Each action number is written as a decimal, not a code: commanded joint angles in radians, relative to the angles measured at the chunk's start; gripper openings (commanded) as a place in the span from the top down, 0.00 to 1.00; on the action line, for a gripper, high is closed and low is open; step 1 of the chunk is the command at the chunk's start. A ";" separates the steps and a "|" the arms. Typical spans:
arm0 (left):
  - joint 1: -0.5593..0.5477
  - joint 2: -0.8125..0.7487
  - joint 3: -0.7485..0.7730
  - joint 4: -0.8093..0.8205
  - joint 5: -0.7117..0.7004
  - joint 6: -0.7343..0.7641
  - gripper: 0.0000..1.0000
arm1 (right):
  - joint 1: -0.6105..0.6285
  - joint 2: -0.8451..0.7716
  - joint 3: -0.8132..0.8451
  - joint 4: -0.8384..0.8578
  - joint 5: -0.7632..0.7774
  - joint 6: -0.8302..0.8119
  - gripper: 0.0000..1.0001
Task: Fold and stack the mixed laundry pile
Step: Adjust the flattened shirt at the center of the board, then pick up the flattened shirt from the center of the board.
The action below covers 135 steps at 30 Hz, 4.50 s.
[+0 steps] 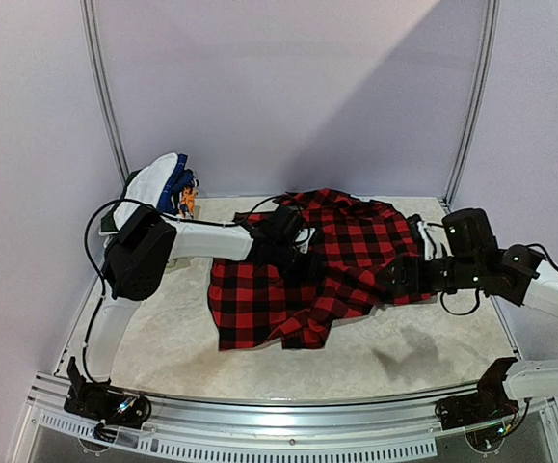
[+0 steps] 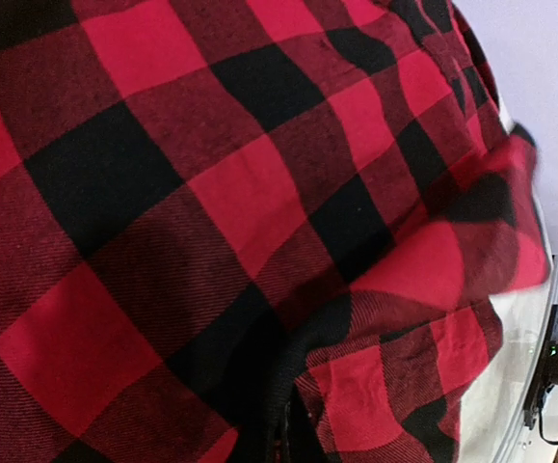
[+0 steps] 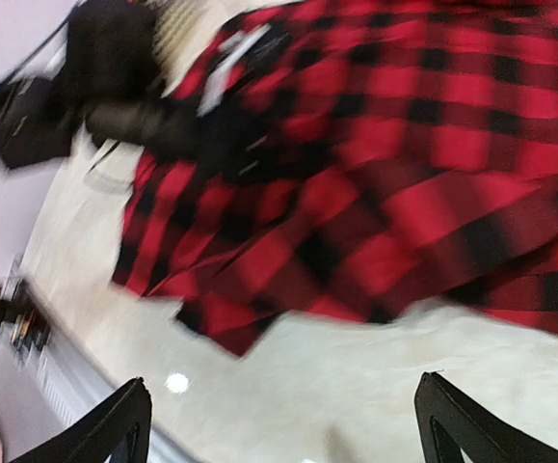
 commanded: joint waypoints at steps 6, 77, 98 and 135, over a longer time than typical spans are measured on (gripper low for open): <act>0.003 -0.031 -0.022 0.062 0.019 -0.015 0.91 | 0.403 0.282 0.003 0.168 0.224 0.146 0.05; -0.317 -0.927 -0.870 -0.292 -0.690 0.016 0.23 | 0.671 0.237 0.868 -1.180 0.726 0.264 1.00; -0.380 -0.870 -0.973 -0.222 -0.734 -0.129 0.42 | 0.672 -0.124 0.568 -1.158 0.590 0.410 1.00; -0.359 -0.800 -0.912 -0.322 -0.767 -0.184 1.00 | 0.671 -0.017 0.483 -1.002 0.924 0.539 1.00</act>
